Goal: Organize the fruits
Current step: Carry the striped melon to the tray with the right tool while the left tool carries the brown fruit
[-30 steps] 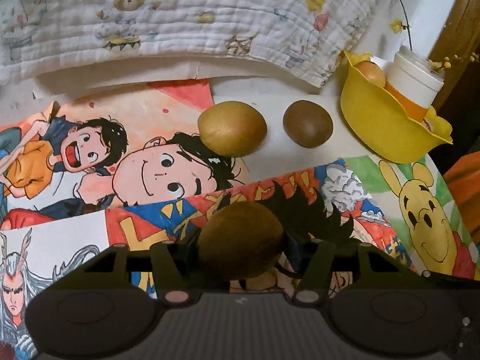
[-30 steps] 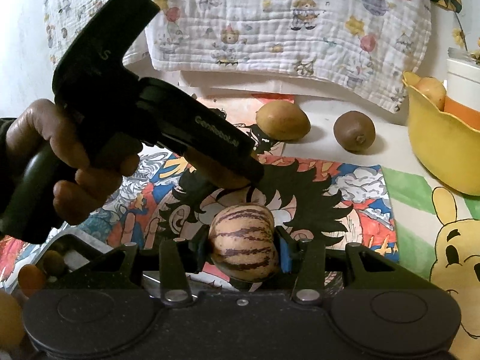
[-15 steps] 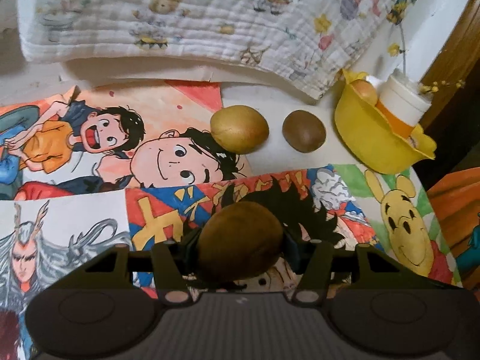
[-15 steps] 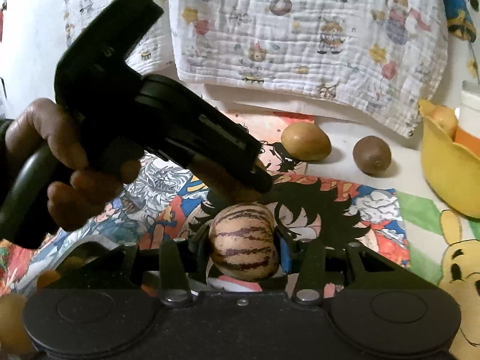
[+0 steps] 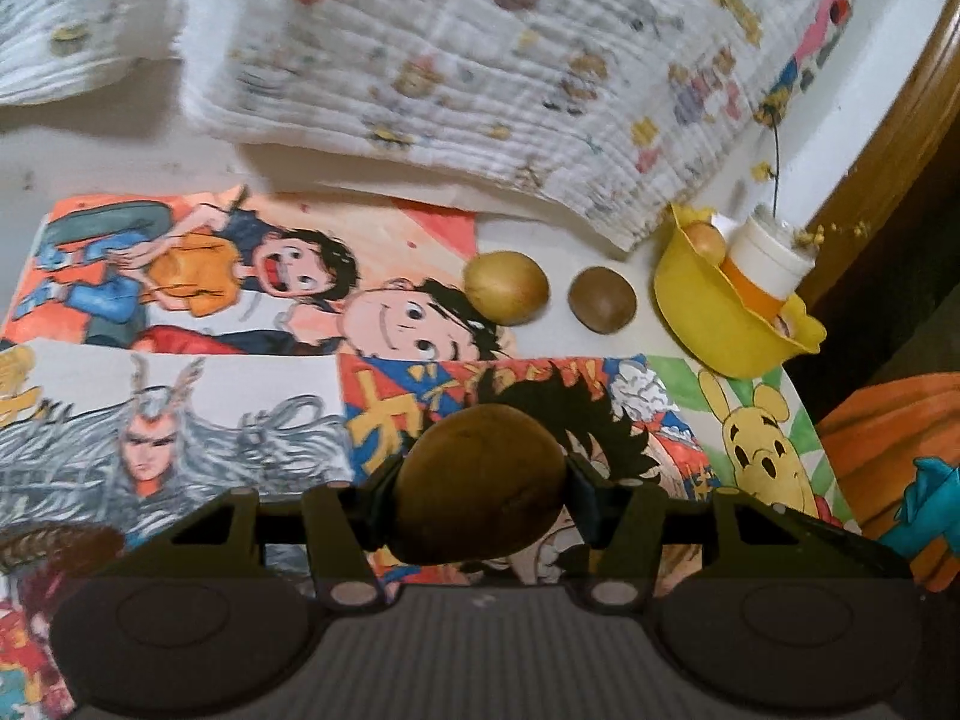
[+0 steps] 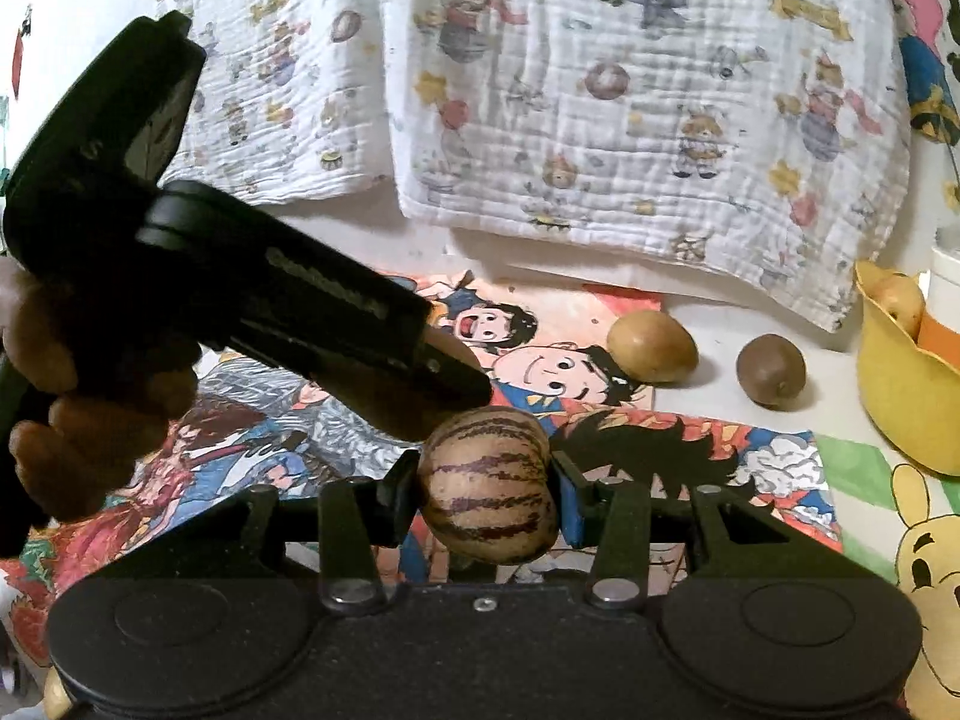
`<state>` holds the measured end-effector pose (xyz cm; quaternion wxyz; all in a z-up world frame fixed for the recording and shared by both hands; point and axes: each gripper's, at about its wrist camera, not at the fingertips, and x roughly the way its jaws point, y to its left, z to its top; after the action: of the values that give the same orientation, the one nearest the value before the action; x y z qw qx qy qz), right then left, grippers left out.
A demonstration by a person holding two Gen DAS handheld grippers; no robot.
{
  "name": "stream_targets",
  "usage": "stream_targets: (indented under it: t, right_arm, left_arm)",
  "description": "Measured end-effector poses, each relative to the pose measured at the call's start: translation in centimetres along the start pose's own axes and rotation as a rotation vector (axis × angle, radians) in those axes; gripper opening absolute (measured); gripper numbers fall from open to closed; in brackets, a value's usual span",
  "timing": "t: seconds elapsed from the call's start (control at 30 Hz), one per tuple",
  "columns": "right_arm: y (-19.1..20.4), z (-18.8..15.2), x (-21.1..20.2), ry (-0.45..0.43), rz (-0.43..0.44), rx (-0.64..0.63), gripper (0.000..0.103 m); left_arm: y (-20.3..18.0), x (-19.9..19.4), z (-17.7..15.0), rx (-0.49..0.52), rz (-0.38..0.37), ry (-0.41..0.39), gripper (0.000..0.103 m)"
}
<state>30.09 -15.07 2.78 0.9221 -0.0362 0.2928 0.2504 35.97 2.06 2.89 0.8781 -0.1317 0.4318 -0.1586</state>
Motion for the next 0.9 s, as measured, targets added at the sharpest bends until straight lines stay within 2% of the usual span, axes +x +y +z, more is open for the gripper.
stream_targets:
  t: [0.17, 0.33, 0.67, 0.9]
  right_arm:
    - [0.3, -1.0, -0.2, 0.026, -0.003, -0.005, 0.047]
    - [-0.8, -3.5, -2.0, 0.063, -0.028, 0.058, 0.047]
    - [-0.6, -6.9, -6.6, 0.064, -0.096, 0.108, 0.047]
    - [-0.1, -8.6, -8.3, 0.062, -0.088, 0.127, 0.047]
  left_arm:
    - [1.5, -1.6, -0.6, -0.019, 0.003, -0.028, 0.06]
    - [2.1, -2.2, -1.7, -0.014, -0.012, -0.037, 0.06]
    - [0.5, -3.7, -6.0, 0.04, -0.086, -0.017, 0.06]
    - [-0.6, -5.0, -9.1, 0.062, -0.1, -0.006, 0.059]
